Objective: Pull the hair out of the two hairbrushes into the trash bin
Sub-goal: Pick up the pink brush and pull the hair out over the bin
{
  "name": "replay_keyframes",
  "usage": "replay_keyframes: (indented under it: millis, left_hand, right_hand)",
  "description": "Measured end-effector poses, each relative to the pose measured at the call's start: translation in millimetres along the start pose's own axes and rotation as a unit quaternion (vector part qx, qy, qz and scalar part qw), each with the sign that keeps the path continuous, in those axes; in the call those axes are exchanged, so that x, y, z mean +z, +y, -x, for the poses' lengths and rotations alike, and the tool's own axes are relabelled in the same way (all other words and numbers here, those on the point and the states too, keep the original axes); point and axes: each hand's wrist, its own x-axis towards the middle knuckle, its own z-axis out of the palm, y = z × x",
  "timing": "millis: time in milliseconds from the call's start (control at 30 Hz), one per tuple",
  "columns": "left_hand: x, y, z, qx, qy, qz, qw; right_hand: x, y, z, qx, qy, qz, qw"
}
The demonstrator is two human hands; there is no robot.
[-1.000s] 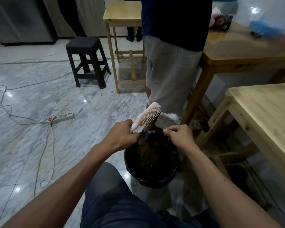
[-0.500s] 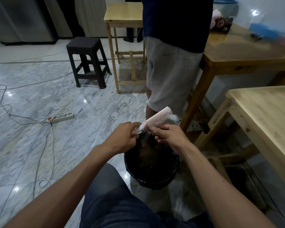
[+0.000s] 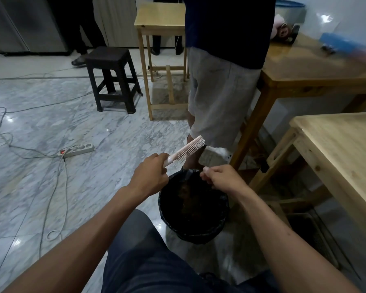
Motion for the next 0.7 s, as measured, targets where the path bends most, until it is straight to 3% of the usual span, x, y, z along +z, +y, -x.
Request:
replay_keyframes:
  millis: [67, 100, 233, 367, 467, 700]
  left_hand:
    - [-0.8, 0.6, 1.0, -0.003, -0.001, -0.001, 1.000]
    - [-0.8, 0.5, 1.6, -0.001, -0.001, -0.001, 1.000]
    - [-2.3, 2.2, 4.1, 0.037, -0.004, 0.005, 0.999]
    - [-5.3, 3.2, 4.0, 0.073, 0.011, 0.019, 0.997]
    - [-5.7, 3.2, 2.8, 0.077, 0.015, 0.010, 0.997]
    - [-4.1, -7.6, 0.7, 0.000, 0.015, -0.030, 0.999]
  right_hand:
    - [4.0, -1.8, -3.1, 0.006, 0.007, 0.109, 0.994]
    - [6.5, -4.1, -3.8, 0.004, 0.016, 0.103, 0.995]
    - [14.5, -11.9, -6.9, -0.043, -0.067, -0.132, 0.988]
    - [14.7, -14.2, -8.4, -0.060, -0.109, -0.221, 0.967]
    - [15.8, -11.1, -10.4, -0.052, -0.045, -0.231, 0.971]
    - [-5.3, 3.2, -14.0, -0.025, 0.086, -0.277, 0.957]
